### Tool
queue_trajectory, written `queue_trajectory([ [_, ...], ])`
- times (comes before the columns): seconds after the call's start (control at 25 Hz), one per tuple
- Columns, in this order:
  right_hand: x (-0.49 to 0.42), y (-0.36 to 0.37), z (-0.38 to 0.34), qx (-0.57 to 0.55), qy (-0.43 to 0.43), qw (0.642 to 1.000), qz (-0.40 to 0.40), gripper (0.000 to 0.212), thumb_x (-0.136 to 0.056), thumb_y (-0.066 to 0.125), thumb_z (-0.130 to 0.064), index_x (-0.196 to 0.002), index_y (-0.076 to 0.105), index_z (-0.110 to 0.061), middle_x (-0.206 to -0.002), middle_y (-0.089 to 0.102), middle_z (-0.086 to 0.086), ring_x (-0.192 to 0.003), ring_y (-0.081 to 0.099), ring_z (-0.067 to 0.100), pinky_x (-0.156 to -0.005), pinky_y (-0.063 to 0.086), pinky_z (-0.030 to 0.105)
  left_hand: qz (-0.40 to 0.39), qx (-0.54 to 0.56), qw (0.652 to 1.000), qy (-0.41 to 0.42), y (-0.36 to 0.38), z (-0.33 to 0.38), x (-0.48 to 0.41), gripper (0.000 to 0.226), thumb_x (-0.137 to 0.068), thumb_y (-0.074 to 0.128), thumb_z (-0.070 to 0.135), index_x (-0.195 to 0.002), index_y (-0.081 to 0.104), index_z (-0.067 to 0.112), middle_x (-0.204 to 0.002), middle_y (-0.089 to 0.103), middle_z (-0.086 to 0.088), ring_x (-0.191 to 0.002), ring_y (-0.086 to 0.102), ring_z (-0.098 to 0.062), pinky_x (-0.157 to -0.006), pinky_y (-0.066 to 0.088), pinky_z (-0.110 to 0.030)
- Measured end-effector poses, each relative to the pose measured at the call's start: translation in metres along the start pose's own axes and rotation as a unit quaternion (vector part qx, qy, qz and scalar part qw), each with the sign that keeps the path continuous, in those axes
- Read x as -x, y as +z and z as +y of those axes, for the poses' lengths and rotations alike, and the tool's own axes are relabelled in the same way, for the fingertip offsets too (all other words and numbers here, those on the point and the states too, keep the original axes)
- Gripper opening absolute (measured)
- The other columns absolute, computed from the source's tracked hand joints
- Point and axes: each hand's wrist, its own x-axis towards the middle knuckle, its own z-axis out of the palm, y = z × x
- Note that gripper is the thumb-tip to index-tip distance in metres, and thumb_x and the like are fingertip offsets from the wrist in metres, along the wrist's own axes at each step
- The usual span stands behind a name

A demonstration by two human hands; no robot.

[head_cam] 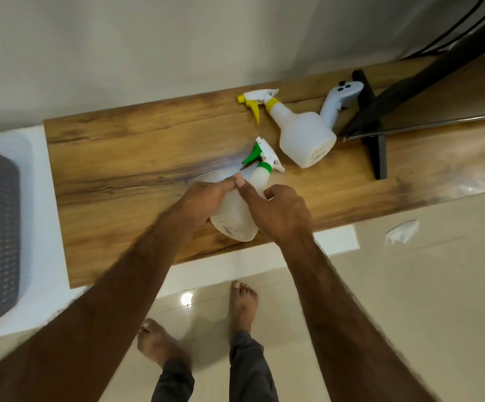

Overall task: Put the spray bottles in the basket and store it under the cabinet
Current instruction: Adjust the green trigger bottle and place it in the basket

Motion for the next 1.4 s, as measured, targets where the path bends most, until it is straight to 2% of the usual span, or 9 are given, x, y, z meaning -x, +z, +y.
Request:
queue_trajectory([
  [0.08, 0.006, -0.004, -0.008, 0.006, -0.045, 0.999, -0.014, 0.076, -0.077, 0.053, -0.083, -0.116, 0.065, -0.018, -0.107, 0.068, -0.002, -0.097, 0.065, 0.019, -0.078, 0.054, 0.033, -0.029, 0.042, 0.999, 0.002, -0.013, -0.006, 0.001, 0.075, -0.075, 0.077, 0.069, -0.131, 0.070, 0.019, -0.122, 0.078, -0.009, -0.110, 0.075, -0.031, -0.098, 0.062, -0.050],
  [0.28, 0.019, -0.005, -0.029, -0.010, -0.178, 0.977, -0.121, 0.075, -0.067, 0.074, -0.068, -0.131, 0.065, -0.031, -0.124, 0.066, -0.012, -0.108, 0.063, 0.010, -0.090, 0.058, 0.042, -0.110, 0.039, 0.992, 0.050, -0.075, -0.024, 0.024, 0.040, -0.103, 0.059, 0.046, -0.136, 0.064, 0.024, -0.124, 0.074, -0.009, -0.108, 0.074, -0.025, -0.079, 0.063, -0.038],
  [0.48, 0.040, 0.019, -0.068, -0.092, -0.293, 0.919, -0.247, 0.064, -0.076, 0.085, -0.020, -0.136, 0.062, -0.025, -0.135, 0.063, -0.009, -0.118, 0.064, 0.011, -0.098, 0.057, 0.040, -0.120, 0.068, 0.979, 0.151, -0.153, -0.049, 0.058, 0.049, -0.090, 0.068, 0.038, -0.137, 0.065, 0.023, -0.129, 0.074, -0.001, -0.119, 0.073, -0.022, -0.090, 0.065, -0.041],
  [0.6, 0.060, 0.055, -0.104, -0.064, -0.354, 0.895, -0.263, 0.065, -0.078, 0.083, -0.015, -0.138, 0.060, -0.022, -0.138, 0.061, -0.006, -0.123, 0.060, 0.011, -0.104, 0.053, 0.041, -0.059, 0.126, 0.967, 0.211, -0.191, -0.072, 0.077, 0.040, -0.099, 0.068, 0.022, -0.137, 0.063, 0.016, -0.129, 0.075, -0.004, -0.120, 0.073, -0.022, -0.092, 0.065, -0.043],
  [0.84, 0.122, 0.147, -0.184, 0.051, -0.466, 0.871, -0.144, 0.058, -0.081, 0.070, -0.053, -0.134, 0.062, -0.032, -0.132, 0.065, -0.013, -0.114, 0.060, 0.010, -0.092, 0.056, 0.042, 0.161, 0.188, 0.928, 0.278, -0.261, -0.117, 0.115, 0.034, -0.094, 0.077, 0.020, -0.126, 0.073, 0.011, -0.115, 0.081, -0.007, -0.103, 0.080, -0.021, -0.089, 0.066, -0.043],
  [1.0, 0.161, 0.208, -0.220, 0.092, -0.539, 0.830, -0.109, 0.050, -0.087, 0.070, -0.049, -0.134, 0.062, -0.035, -0.125, 0.067, -0.014, -0.112, 0.058, 0.005, -0.088, 0.053, 0.033, 0.295, 0.166, 0.895, 0.289, -0.308, -0.154, 0.144, 0.029, -0.088, 0.081, 0.040, -0.114, 0.079, 0.027, -0.106, 0.082, 0.008, -0.104, 0.077, -0.012, -0.099, 0.062, -0.046],
  [1.16, 0.200, 0.274, -0.241, 0.156, -0.574, 0.798, -0.094, 0.053, -0.089, 0.063, -0.049, -0.139, 0.058, -0.033, -0.125, 0.065, -0.009, -0.111, 0.059, 0.008, -0.084, 0.054, 0.031, 0.423, 0.128, 0.859, 0.258, -0.348, -0.198, 0.164, 0.037, -0.086, 0.075, 0.050, -0.119, 0.077, 0.032, -0.109, 0.080, 0.015, -0.107, 0.073, -0.004, -0.095, 0.060, -0.035],
  [1.28, 0.224, 0.320, -0.244, 0.181, -0.575, 0.795, -0.069, 0.050, -0.089, 0.065, -0.040, -0.137, 0.060, -0.026, -0.119, 0.069, -0.001, -0.105, 0.064, 0.016, -0.080, 0.048, 0.024, 0.483, 0.127, 0.836, 0.228, -0.371, -0.230, 0.168, 0.036, -0.088, 0.076, 0.052, -0.121, 0.074, 0.037, -0.100, 0.074, 0.028, -0.099, 0.071, 0.002, -0.090, 0.055, -0.023],
  [1.4, 0.231, 0.368, -0.246, 0.188, -0.574, 0.793, -0.076, 0.044, -0.090, 0.065, -0.034, -0.132, 0.062, -0.021, -0.115, 0.070, 0.004, -0.102, 0.065, 0.022, -0.083, 0.054, 0.032, 0.510, 0.133, 0.825, 0.202, -0.390, -0.256, 0.156, 0.032, -0.089, 0.078, 0.049, -0.118, 0.068, 0.039, -0.089, 0.068, 0.032, -0.088, 0.069, 0.003, -0.089, 0.058, -0.029],
])
